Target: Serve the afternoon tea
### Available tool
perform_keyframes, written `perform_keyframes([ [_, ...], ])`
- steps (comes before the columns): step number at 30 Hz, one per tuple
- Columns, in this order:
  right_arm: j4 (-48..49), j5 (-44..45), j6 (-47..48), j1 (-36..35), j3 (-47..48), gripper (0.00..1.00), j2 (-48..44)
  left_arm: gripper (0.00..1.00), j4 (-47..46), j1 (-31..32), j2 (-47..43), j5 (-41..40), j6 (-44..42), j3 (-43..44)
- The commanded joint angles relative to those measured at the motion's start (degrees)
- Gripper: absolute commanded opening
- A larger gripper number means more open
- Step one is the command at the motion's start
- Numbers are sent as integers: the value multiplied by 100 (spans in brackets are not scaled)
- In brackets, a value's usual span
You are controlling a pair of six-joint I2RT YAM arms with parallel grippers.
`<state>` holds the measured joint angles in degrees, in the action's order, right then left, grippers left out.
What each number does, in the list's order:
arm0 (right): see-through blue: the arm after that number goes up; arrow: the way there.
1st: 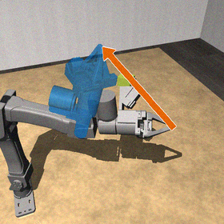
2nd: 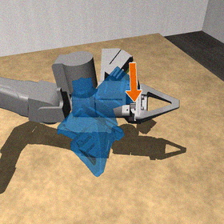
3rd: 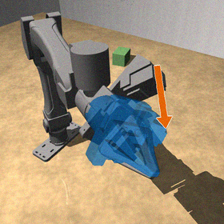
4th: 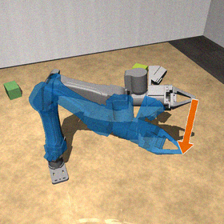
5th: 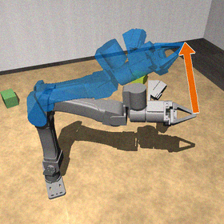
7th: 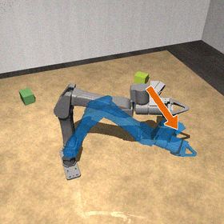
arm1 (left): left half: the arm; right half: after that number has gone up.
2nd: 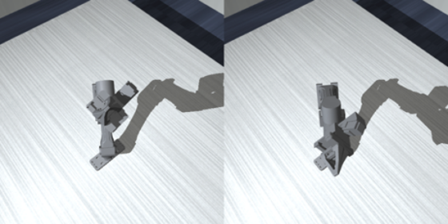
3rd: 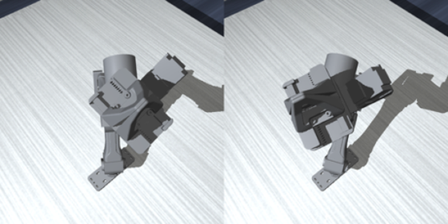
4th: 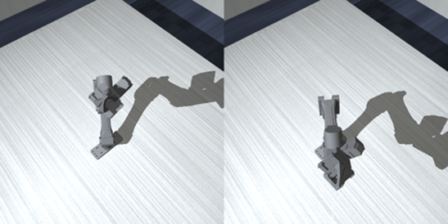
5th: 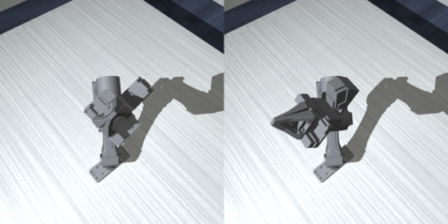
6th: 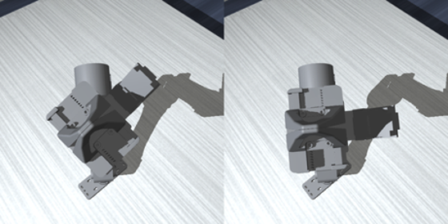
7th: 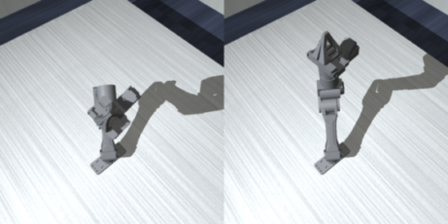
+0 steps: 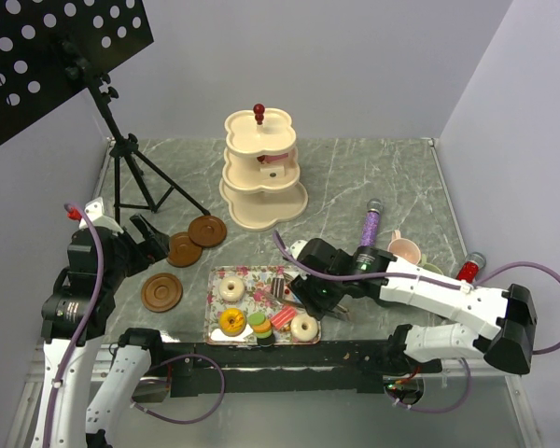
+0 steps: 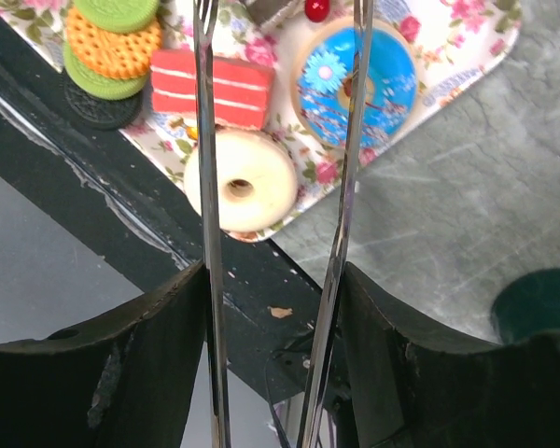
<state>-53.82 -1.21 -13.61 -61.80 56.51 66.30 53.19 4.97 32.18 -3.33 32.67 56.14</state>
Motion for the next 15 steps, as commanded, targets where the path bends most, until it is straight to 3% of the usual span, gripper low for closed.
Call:
perform_keyframes([
  [1, 346, -168, 130, -104, 334, 62, 119, 100, -160, 12, -19, -45, 82, 38],
  [8, 522, -72, 130, -289, 633, 62, 506, 100, -133, 13, -19, -80, 56, 37],
  [15, 92, 481, -370, -411, 625, 63, 217, 100, -89, 13, -81, -124, 47, 29],
])
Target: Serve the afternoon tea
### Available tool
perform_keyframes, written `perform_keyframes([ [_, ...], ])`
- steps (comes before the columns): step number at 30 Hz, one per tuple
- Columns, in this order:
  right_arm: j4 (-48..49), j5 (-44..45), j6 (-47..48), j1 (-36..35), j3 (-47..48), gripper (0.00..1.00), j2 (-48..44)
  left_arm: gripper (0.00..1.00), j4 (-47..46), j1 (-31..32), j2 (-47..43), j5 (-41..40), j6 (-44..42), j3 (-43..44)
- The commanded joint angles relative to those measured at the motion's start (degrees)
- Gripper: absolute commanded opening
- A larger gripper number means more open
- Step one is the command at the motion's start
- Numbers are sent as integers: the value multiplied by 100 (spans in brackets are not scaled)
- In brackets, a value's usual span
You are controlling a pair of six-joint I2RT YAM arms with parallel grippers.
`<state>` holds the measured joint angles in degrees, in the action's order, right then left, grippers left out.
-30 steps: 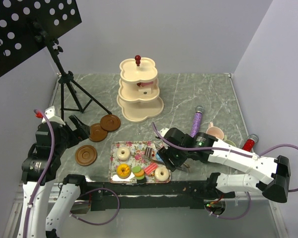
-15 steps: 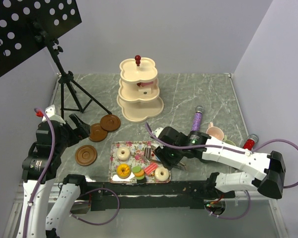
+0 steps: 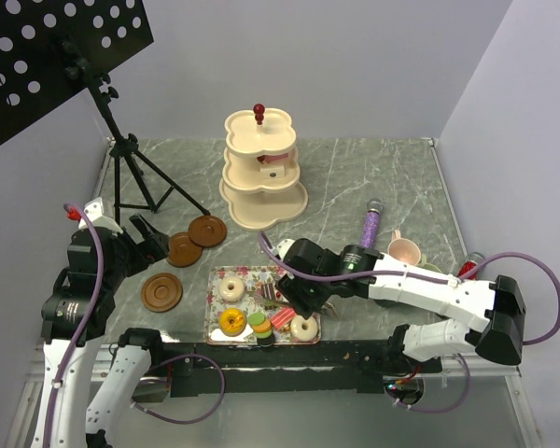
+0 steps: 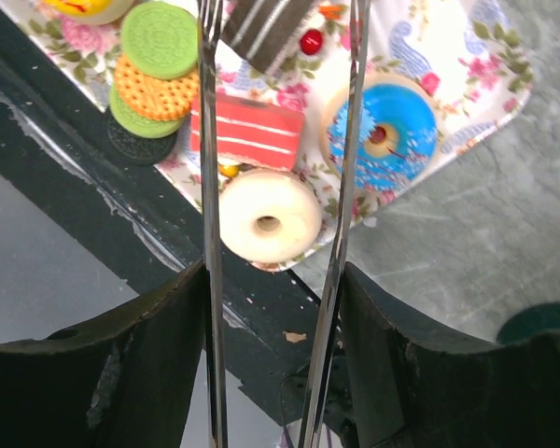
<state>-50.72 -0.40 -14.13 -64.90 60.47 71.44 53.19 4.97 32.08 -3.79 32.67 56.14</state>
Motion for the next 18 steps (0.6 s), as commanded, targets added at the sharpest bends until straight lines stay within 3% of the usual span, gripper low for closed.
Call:
perform_keyframes([
  [1, -297, 453, -379, -127, 185, 63, -384, 100, -81, 4, -87, -69, 56, 3],
  [10, -702, 418, -951, -584, 79, 63, -737, 100, -116, 13, -175, 1, 108, -138],
  [18, -904, 699, -1469, -840, 237, 57, -289, 100, -168, 12, -97, 10, 21, -59],
])
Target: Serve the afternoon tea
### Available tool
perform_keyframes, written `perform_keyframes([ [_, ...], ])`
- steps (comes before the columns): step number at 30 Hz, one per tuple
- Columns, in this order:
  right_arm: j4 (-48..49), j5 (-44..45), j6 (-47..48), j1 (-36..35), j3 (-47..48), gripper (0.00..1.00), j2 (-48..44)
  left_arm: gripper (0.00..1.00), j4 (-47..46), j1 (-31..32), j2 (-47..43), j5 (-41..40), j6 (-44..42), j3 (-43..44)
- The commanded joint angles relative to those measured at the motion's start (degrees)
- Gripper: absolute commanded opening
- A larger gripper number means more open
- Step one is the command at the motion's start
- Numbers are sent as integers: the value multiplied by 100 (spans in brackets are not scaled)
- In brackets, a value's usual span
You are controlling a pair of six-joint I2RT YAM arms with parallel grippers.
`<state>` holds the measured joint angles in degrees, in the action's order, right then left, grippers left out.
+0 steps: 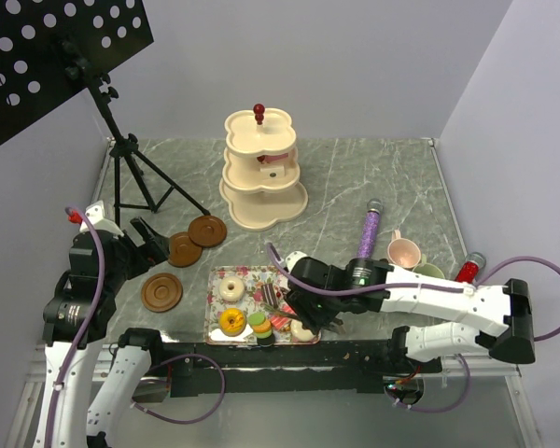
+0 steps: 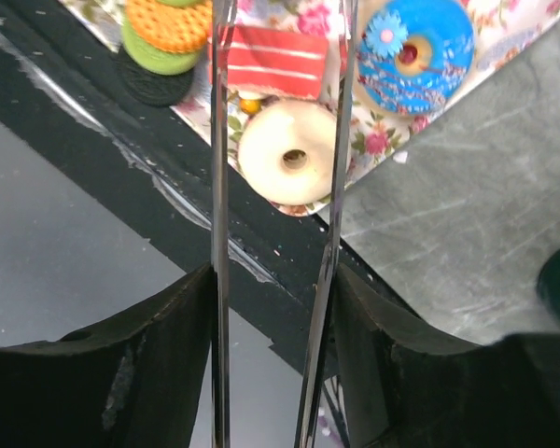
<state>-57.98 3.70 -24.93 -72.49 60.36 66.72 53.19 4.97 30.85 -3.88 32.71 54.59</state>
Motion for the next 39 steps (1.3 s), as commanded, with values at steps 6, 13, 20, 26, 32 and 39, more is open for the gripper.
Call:
perform_keyframes([
  [6, -293, 464, -513, -90, 477, 55, 500, 100, -239, 4, 167, 10, -133, 175],
  [13, -162, 341, -451, -81, 600, 56, 623, 100, -432, 4, 307, 115, -159, 113],
  [20, -547, 798, -820, -81, 740, 49, 772, 100, -564, 13, 430, 212, -195, 78],
  [26, -610, 781, -812, -81, 907, 50, 764, 100, -713, 12, 483, 265, -212, 70],
  [32, -469, 597, -707, -81, 1013, 51, 720, 100, -766, 12, 545, 335, -221, 43],
  [39, -408, 456, -689, -99, 1013, 52, 799, 100, -784, 12, 562, 335, -204, 17],
])
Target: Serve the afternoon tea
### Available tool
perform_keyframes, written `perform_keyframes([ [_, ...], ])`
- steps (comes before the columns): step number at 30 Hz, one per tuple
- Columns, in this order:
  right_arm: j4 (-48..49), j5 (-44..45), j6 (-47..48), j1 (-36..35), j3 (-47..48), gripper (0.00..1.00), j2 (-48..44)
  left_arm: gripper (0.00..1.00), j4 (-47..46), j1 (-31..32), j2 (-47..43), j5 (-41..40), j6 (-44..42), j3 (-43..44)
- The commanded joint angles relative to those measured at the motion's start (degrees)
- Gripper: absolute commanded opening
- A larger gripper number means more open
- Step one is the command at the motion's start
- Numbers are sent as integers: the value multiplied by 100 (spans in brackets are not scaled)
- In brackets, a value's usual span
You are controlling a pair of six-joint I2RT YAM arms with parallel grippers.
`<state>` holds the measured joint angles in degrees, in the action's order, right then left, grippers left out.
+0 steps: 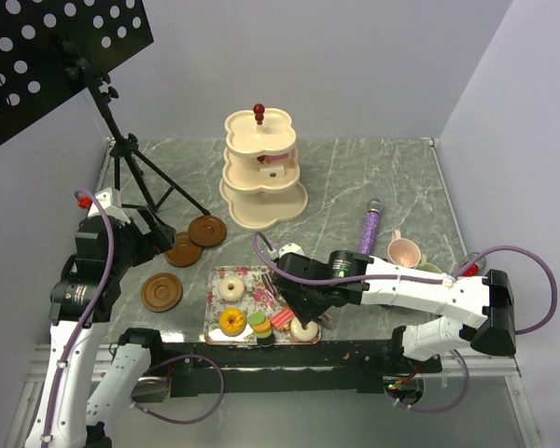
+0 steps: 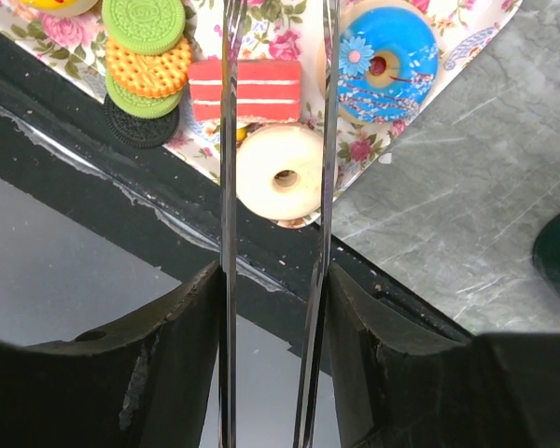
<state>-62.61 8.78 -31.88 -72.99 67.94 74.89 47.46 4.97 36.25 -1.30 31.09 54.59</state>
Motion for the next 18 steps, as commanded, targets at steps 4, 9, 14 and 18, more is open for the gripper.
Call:
perform_keyframes([
  [4, 144, -25, 41, -57, 237, 53, 95, 100, -176, 4, 5, 77, -24, 17],
  [9, 3, 107, -38, -49, 290, 52, 298, 100, -106, 4, -48, 77, -15, 17],
  [14, 117, 168, -29, -40, 211, 52, 289, 100, -27, 4, -101, 77, -33, 26],
  [18, 126, 212, -29, -40, 202, 51, 324, 100, -9, 4, -101, 77, -42, 34],
])
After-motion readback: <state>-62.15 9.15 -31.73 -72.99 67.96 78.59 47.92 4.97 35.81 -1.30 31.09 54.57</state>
